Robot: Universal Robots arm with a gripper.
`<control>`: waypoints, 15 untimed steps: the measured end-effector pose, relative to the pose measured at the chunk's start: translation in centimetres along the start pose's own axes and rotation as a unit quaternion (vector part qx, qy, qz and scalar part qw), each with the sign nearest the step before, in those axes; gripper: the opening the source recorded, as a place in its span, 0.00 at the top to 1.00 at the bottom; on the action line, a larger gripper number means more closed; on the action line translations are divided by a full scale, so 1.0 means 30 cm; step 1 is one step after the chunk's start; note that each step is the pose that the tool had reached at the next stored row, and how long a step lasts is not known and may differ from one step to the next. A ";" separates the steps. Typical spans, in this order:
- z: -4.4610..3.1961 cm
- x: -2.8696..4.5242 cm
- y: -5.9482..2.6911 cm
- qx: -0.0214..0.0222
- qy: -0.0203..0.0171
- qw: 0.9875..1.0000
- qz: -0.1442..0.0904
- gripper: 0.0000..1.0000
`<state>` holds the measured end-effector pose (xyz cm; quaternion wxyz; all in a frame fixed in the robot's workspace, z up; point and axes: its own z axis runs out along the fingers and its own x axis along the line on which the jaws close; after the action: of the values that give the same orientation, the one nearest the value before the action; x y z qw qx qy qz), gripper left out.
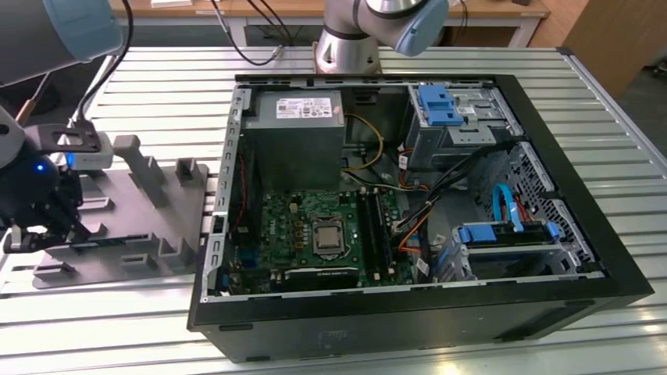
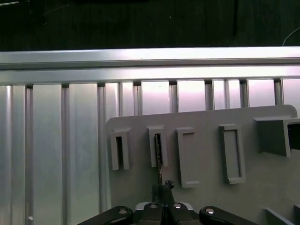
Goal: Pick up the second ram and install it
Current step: 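Pick up the second ram and move it above second insertion slot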
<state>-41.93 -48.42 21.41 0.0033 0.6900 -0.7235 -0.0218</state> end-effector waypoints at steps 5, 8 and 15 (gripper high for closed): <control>0.003 -0.001 -0.004 0.001 -0.001 1.000 0.019 0.90; 0.003 -0.001 -0.004 0.000 -0.001 1.000 0.019 0.90; 0.003 -0.001 -0.004 0.000 -0.001 1.000 0.019 0.77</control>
<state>-41.81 -48.40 21.33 0.0031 0.6758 -0.7368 -0.0220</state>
